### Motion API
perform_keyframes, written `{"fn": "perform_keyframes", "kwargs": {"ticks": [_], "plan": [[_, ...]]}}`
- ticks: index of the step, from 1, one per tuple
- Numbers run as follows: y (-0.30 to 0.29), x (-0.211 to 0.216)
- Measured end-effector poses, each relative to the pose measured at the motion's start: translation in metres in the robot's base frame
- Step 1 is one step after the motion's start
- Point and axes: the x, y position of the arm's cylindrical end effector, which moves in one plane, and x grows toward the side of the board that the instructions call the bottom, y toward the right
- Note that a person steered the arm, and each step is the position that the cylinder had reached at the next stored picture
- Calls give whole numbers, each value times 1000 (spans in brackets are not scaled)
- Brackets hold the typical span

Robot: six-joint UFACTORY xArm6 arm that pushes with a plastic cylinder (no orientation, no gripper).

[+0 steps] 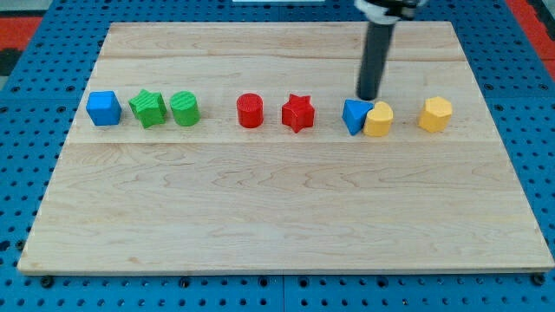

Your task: Separate the yellow heart from the triangle

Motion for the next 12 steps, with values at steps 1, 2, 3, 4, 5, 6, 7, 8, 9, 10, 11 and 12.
{"fn": "perform_keyframes", "kwargs": {"ticks": [1,2,3,4,5,6,7,8,9,10,11,12], "plan": [[63,13],[66,25],[60,25],[19,34],[15,67],[-2,75],[7,99],[-46,95],[-53,78],[-44,85],[-69,73],[-31,64]]}}
